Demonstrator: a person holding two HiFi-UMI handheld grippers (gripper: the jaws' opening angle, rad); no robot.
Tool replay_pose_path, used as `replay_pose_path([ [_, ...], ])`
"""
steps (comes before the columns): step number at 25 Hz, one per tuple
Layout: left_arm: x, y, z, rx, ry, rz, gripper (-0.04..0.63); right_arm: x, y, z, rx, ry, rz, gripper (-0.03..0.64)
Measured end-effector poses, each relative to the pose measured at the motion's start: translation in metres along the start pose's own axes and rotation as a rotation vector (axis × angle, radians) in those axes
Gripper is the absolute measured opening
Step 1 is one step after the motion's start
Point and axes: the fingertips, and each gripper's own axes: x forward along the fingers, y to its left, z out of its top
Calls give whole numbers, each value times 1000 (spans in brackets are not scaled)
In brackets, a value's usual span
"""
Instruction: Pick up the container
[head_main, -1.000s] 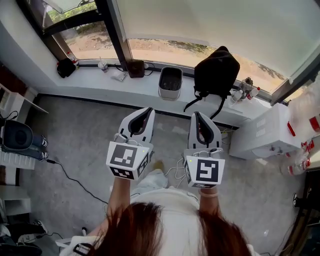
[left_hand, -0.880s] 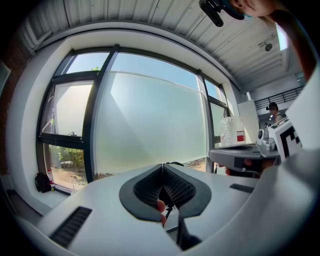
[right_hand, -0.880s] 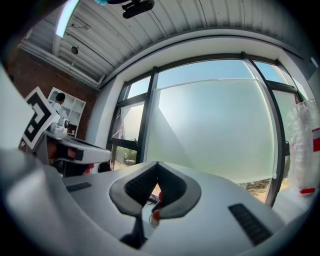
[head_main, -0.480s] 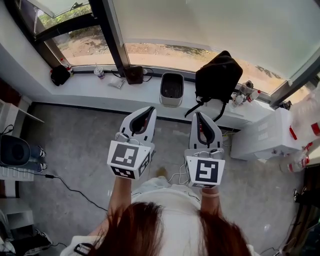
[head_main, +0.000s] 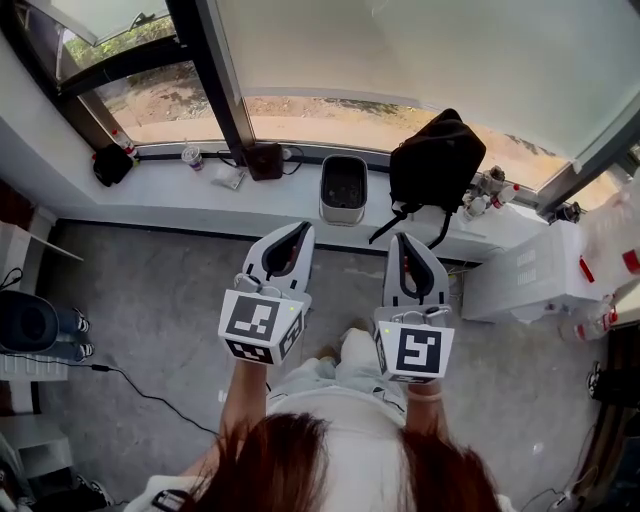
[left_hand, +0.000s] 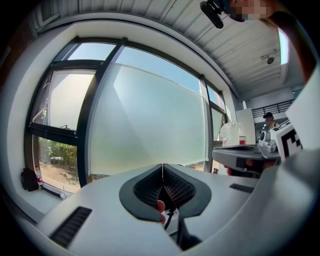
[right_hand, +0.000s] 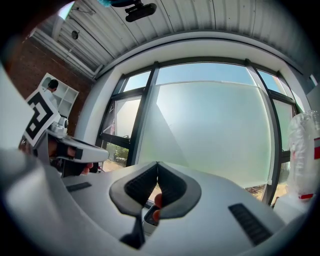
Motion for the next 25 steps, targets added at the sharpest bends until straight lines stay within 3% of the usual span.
replay_pose_path([
  [16, 87, 27, -15, 5, 50, 34, 17, 84, -35, -41, 9, 39, 19, 25],
  [25, 150, 37, -37, -2, 68, 27, 17, 139, -61, -84, 12, 82, 51, 26],
])
